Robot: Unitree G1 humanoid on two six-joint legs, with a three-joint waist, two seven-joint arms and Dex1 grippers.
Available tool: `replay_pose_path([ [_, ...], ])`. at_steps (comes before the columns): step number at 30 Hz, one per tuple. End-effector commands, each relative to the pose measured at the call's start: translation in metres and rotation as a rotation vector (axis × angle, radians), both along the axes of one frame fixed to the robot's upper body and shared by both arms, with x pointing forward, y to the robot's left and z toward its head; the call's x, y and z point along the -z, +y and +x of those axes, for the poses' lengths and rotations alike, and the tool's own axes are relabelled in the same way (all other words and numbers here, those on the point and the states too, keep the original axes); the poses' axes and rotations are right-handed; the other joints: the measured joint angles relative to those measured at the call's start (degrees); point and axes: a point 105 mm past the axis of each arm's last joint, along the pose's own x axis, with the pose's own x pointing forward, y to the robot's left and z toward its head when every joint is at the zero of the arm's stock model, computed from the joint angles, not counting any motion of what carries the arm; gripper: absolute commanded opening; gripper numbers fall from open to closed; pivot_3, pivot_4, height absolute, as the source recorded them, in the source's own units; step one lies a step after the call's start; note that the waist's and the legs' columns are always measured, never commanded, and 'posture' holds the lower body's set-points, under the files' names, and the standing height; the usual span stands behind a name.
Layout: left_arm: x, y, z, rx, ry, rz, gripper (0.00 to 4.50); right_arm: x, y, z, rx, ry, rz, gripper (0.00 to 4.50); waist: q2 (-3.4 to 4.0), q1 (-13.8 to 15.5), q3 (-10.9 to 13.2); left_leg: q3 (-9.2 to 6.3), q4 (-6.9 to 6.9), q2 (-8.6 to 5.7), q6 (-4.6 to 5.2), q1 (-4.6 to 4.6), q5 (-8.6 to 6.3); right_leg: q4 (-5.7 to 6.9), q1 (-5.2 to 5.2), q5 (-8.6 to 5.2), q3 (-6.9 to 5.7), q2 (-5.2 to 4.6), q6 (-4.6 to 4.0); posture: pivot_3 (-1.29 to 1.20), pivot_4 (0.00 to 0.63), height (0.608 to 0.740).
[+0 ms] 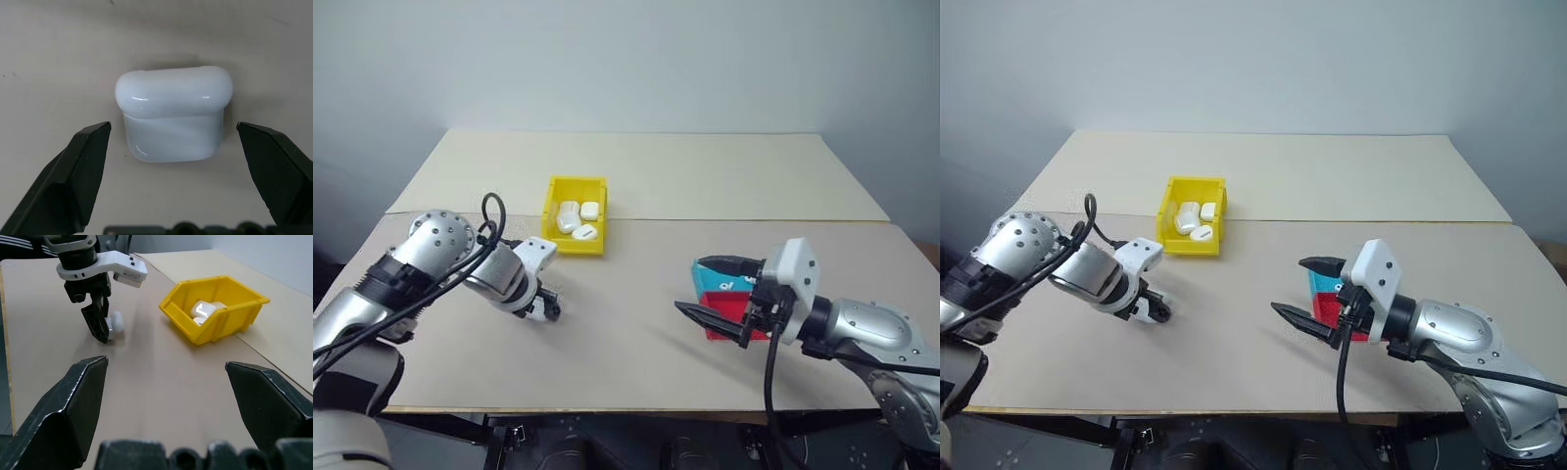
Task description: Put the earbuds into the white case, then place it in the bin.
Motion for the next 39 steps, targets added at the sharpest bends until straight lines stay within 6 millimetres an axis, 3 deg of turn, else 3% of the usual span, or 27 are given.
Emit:
replay_pose_path([
  [1,0.002,-0.001,0.002,-0.017,0.000,-0.004,4.50,-0.008,0.005,-0.006,-0.020,-0.040,0.012,4.46,0.00,0.0,0.0,0.00,0.00,0.00,0.00,0.00,0.00,0.00,0.00,0.00,0.00,0.00,0.00,0.00,0.150,0.740],
  [5,0.006,0.001,0.002,-0.042,0.007,0.005,4.50,-0.008,0.006,-0.007,-0.023,-0.037,0.015,4.46,0.00,0.0,0.0,0.00,0.00,0.00,0.01,0.01,0.00,0.02,0.01,0.00,-0.02,0.00,0.00,0.00,0.150,0.740],
  [8,0.006,0.002,0.003,-0.057,-0.008,0.004,3.97,-0.007,0.007,-0.007,-0.025,-0.034,0.016,4.50,0.00,0.0,0.0,0.00,0.00,0.00,0.01,0.02,0.00,0.01,0.02,0.00,-0.01,0.00,0.00,0.00,0.150,0.740],
  [12,0.006,0.004,0.005,-0.078,-0.014,0.001,2.78,-0.007,0.007,-0.007,-0.029,-0.032,0.016,4.50,0.00,-0.1,0.0,0.00,-0.01,0.00,0.01,0.07,0.00,0.02,0.04,0.00,-0.01,0.00,0.00,0.00,0.150,0.740],
  [15,-0.001,0.006,0.002,-0.067,-0.064,-0.023,2.78,-0.007,0.007,-0.008,-0.032,-0.030,0.017,4.50,0.00,-0.2,0.0,0.00,-0.06,0.00,0.02,0.17,-0.01,0.03,0.07,0.00,0.03,0.01,0.00,0.00,0.150,0.740],
  [20,-0.044,0.004,-0.014,0.118,-0.379,-0.107,2.78,-0.006,0.004,-0.009,-0.033,-0.023,0.019,4.50,-0.05,-0.5,0.0,0.06,-0.19,0.00,-0.35,0.08,0.21,0.00,-0.07,0.00,0.10,0.01,0.00,0.00,0.150,0.740],
  [24,-0.074,0.003,-0.010,0.218,-0.715,-0.185,2.78,-0.005,0.003,-0.006,-0.032,-0.023,0.023,4.50,-0.04,0.1,0.0,0.40,-0.19,-0.03,-0.36,0.12,0.21,-0.07,-0.02,0.00,0.05,-0.03,-0.01,0.00,0.150,0.740],
  [30,-0.089,-0.028,-0.014,0.509,-1.032,-0.509,2.78,-0.012,-0.001,-0.001,-0.045,-0.052,-0.016,4.50,0.00,1.2,0.0,0.44,-0.26,-0.03,-0.05,0.17,0.03,-0.07,0.06,0.01,-0.05,-0.03,-0.06,0.00,0.150,0.740],
  [33,-0.081,-0.054,-0.024,0.762,-0.909,-0.723,2.78,-0.016,-0.010,-0.001,-0.084,-0.065,-0.172,4.50,0.00,1.5,0.0,0.45,-0.22,-0.05,-0.01,-0.07,0.01,-0.13,-0.08,0.02,-0.10,-0.03,-0.06,0.00,0.150,0.740],
  [39,-0.082,-0.087,-0.027,1.067,-0.910,-0.931,2.78,-0.009,-0.046,0.021,-0.061,-0.006,-0.610,4.50,-0.03,1.3,-0.1,0.37,-0.06,-0.04,0.09,-0.07,-0.04,-0.16,0.04,0.03,-0.19,-0.03,-0.03,0.00,0.150,0.740],
])
